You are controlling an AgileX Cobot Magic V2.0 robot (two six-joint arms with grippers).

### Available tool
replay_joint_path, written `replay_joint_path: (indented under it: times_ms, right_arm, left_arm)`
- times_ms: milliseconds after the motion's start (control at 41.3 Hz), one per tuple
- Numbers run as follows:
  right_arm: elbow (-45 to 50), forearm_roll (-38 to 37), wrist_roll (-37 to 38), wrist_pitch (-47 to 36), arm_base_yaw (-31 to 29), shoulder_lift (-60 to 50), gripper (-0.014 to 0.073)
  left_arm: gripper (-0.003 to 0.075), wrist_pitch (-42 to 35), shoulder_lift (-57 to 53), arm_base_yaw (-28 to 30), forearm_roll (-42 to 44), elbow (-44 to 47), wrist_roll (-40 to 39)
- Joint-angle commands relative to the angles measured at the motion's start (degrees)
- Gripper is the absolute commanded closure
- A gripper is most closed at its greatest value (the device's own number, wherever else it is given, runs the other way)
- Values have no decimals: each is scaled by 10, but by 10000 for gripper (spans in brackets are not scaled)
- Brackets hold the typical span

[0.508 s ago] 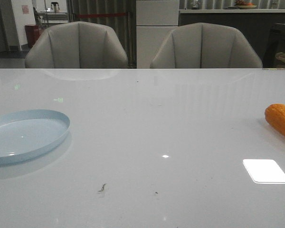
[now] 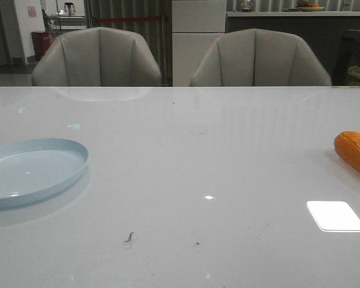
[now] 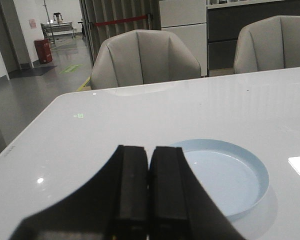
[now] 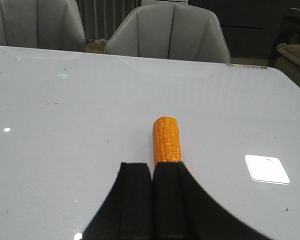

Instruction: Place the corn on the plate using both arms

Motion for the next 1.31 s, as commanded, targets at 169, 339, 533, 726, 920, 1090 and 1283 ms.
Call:
replay_joint_path:
  times_ms: [169,339,533,726,920,1090,1283]
  right_arm:
    - [-12,1,-2,-48,-3,-14,536]
    - [-12,1,-2,-53,-3,-14,536]
    - [-12,1,-2,-106,-3,-14,536]
    - [-45,37,31,-163,-3,-14,536]
    - [-191,36,31,-45,-3,0,534]
    - [-288,30,30,64,-3,75,534]
    - [-314,30,30,36,-3,179,534]
  left_arm:
    - [627,-54,-14,1,-5,21,-4]
    - [627,-119,-14,1,-5,20,-4]
    - [627,-209,-14,1,-12,12,-6]
    - [627,-221,-9,1,-45,-45,-6]
    - [627,-112,20,1,-39,-160,-6]
    - [627,-35,92,1,-38,-259,-6]
    - [627,-10,186,1,-38,-311,-6]
